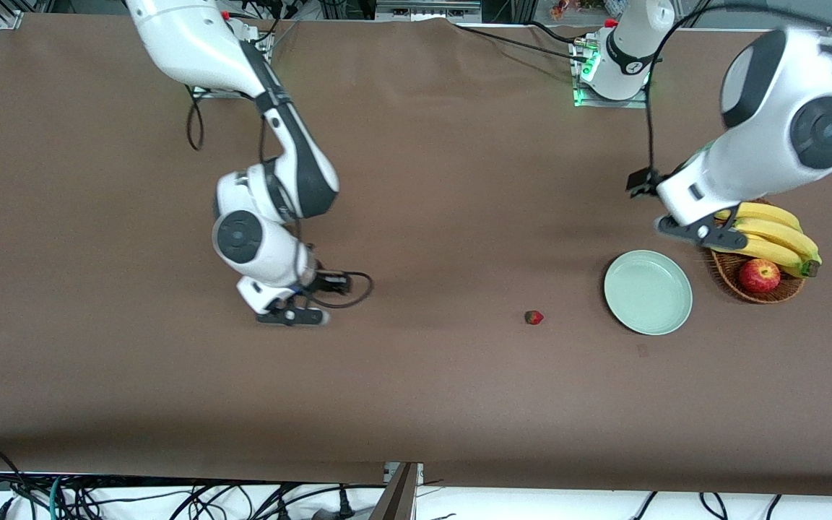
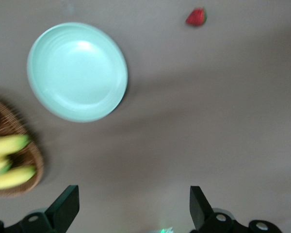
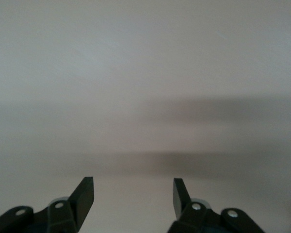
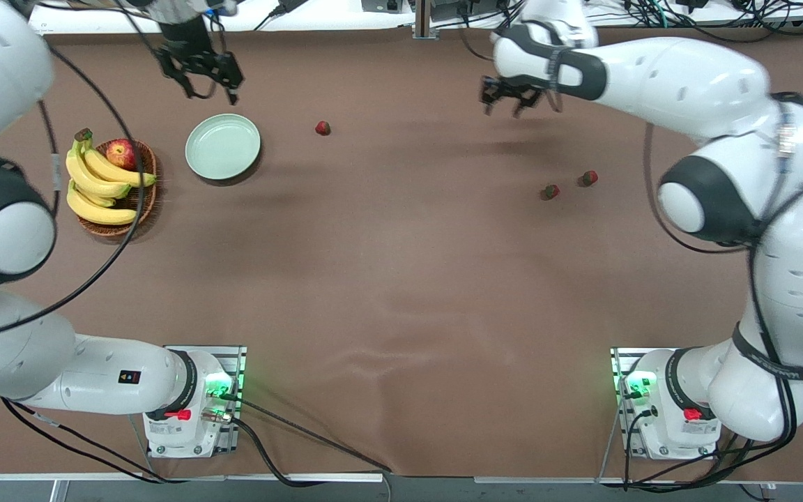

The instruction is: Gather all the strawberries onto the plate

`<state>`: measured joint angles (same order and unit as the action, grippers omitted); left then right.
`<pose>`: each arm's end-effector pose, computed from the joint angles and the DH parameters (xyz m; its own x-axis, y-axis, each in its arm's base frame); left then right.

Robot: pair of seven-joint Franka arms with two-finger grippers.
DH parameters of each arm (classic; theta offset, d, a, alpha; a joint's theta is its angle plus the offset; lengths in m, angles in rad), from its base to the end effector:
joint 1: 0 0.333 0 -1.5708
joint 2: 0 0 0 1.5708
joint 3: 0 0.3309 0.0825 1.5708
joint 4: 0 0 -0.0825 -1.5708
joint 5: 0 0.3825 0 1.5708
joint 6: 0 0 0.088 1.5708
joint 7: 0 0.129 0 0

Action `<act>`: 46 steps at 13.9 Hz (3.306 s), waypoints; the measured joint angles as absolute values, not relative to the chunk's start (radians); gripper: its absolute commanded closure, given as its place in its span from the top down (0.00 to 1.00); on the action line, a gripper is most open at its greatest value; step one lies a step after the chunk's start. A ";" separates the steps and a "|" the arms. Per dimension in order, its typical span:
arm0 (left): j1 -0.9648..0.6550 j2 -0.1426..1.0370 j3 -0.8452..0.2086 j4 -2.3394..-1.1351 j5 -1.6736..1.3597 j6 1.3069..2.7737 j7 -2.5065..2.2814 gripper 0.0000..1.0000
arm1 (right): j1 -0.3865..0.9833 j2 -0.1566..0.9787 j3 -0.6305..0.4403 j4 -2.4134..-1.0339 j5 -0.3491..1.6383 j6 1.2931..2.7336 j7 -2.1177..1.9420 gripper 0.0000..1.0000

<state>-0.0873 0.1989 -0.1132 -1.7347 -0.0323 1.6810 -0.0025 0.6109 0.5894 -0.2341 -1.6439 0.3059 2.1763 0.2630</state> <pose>0.5742 -0.1169 0.4364 0.9496 -0.1903 -0.2489 -0.1831 -0.9817 0.0519 0.6260 0.2852 0.2673 0.9971 -0.0262 -0.0711 -0.0332 -0.9945 -0.0998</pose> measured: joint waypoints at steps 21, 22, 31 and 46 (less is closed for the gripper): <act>-0.259 0.736 -0.107 -1.737 0.191 2.626 -0.138 0.15 | 0.634 0.392 -0.240 -1.988 0.306 2.270 0.295 0.06; -0.259 0.736 -0.107 -1.737 0.191 2.626 -0.135 0.06 | 0.636 0.400 -0.239 -1.937 0.306 2.228 0.312 0.06; -0.236 0.623 -0.099 -1.696 0.192 2.351 -0.053 0.00 | 0.639 0.480 -0.244 -1.976 0.303 2.265 0.322 0.59; 0.115 0.640 -0.095 -1.756 0.192 2.154 0.558 0.00 | 0.654 0.493 -0.224 -1.934 0.305 2.403 0.328 0.08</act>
<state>0.1150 0.6401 -0.0948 -1.7562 0.1921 2.1539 0.5579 0.6540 0.4931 -0.2238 -1.9338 0.3049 2.4034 0.3276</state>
